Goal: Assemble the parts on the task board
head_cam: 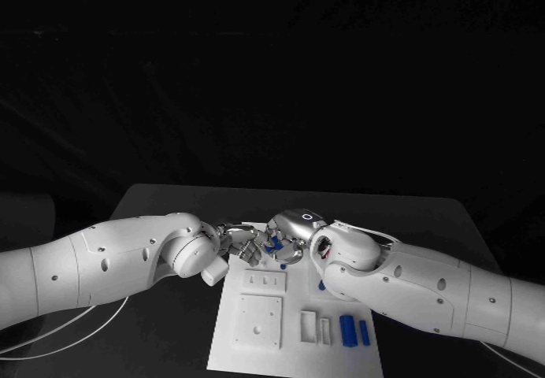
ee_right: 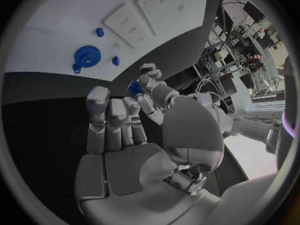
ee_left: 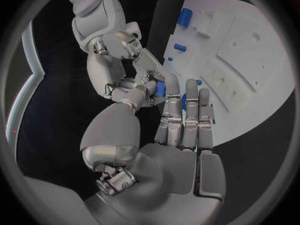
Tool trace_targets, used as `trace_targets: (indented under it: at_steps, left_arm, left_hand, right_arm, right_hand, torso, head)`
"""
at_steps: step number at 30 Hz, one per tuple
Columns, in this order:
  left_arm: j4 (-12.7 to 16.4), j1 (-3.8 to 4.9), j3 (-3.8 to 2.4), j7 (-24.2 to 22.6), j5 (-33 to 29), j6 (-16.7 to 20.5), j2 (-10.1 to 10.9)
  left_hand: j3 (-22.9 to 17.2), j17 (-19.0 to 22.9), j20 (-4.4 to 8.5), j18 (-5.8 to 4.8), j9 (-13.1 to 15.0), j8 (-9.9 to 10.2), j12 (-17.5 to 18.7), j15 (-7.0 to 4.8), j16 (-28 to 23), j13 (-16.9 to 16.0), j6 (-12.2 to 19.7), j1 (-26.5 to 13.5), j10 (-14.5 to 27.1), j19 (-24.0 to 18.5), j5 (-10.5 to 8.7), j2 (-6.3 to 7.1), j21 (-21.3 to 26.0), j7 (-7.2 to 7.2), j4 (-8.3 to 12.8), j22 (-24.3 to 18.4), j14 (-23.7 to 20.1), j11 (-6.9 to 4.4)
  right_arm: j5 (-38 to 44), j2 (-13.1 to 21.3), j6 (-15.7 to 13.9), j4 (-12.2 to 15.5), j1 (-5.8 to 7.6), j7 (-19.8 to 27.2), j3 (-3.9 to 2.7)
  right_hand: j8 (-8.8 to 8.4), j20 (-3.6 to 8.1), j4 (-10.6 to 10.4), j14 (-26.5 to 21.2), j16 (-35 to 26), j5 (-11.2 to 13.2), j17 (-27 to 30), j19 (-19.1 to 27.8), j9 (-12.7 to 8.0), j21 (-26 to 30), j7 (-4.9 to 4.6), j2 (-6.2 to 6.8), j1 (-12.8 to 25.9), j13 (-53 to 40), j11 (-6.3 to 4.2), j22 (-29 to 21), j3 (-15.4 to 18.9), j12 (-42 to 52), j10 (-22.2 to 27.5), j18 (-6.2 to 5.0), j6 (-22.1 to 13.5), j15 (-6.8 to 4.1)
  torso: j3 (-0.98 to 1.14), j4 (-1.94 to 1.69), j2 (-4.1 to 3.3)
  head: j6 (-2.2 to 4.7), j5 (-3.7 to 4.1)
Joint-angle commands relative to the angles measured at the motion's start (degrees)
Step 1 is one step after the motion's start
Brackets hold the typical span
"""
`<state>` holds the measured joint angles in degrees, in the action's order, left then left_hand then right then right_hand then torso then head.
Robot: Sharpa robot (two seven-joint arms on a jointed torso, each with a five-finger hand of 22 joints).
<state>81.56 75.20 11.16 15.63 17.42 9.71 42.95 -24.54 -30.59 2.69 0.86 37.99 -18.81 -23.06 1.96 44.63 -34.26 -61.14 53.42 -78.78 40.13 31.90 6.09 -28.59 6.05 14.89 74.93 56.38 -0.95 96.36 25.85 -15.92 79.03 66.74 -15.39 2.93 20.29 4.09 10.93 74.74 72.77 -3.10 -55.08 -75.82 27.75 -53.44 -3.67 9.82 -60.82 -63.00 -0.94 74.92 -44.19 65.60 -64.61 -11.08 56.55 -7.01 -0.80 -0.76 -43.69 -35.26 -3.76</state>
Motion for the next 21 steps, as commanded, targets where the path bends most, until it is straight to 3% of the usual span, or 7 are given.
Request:
trace_targets:
  at_steps: [1, 13, 21]
  left_arm:
    - [0.4, 0.15, -0.24, -2.2, -0.9, -1.6, -0.3]
    - [0.6, 0.06, -0.26, -2.9, -1.0, -2.6, 0.1]
    - [0.6, 0.06, -0.26, -2.8, -0.9, -3.1, 0.2]
  left_hand:
    - [-0.7, 0.1, 0.15, -0.86, 0.1, 0.2, 0.1, 0.12, 0.3, -0.1, -2.7, -0.1, 1.2, -0.5, -0.37, -0.92, -0.4, -2.73, 0.1, 1.4, -0.4, -0.67]
    - [-3.3, -0.1, 0.11, -0.86, 0.9, 0.3, -0.5, -0.20, 1.2, -0.3, -3.8, 0.1, 0.1, -0.8, -1.26, -4.53, -1.4, -3.08, 0.8, 1.3, 0.0, -0.98]
    - [-3.7, -0.4, 0.50, -0.86, 1.5, 0.1, -1.2, -0.67, 2.3, -0.7, -5.1, -0.5, -1.1, -0.4, -1.45, -5.60, -2.2, -3.54, 1.3, 1.3, 0.6, -1.43]
  right_arm:
    - [0.5, -0.3, 1.6, 0.2, -0.23, 0.9, 0.13]
    - [0.5, -0.1, 2.2, 0.1, -0.24, 0.9, 0.14]
    - [0.5, -0.3, 2.1, -0.1, -0.32, 0.9, 0.14]
  right_hand:
    - [0.34, 0.33, 0.2, 0.0, -0.3, 0.3, -0.1, -0.2, 0.1, -0.3, -1.43, -0.37, 0.1, 0.0, -0.36, 0.7, -0.1, 0.1, -0.1, -3.92, 1.9, -0.42]
    - [0.35, 0.31, 0.3, 0.0, -0.3, 0.3, -0.1, -0.1, 0.1, -0.3, -1.42, -0.39, 0.1, 0.0, -0.37, 0.7, -0.1, 0.1, -0.1, -3.92, 1.9, -0.44]
    - [0.34, 0.29, 0.3, 0.0, -0.3, 0.3, -0.1, -0.1, 0.1, -0.3, -1.41, -0.36, 0.1, 0.0, -0.38, 0.7, 0.0, 0.1, -0.1, -3.92, 1.9, -0.45]
  torso:
    - [0.01, -0.03, 0.00]
    - [-0.02, -0.02, 0.02]
    - [0.02, -0.08, 0.03]
  head:
    - [-0.07, 0.10]
    - [-0.16, 0.24]
    - [-0.35, 0.19]
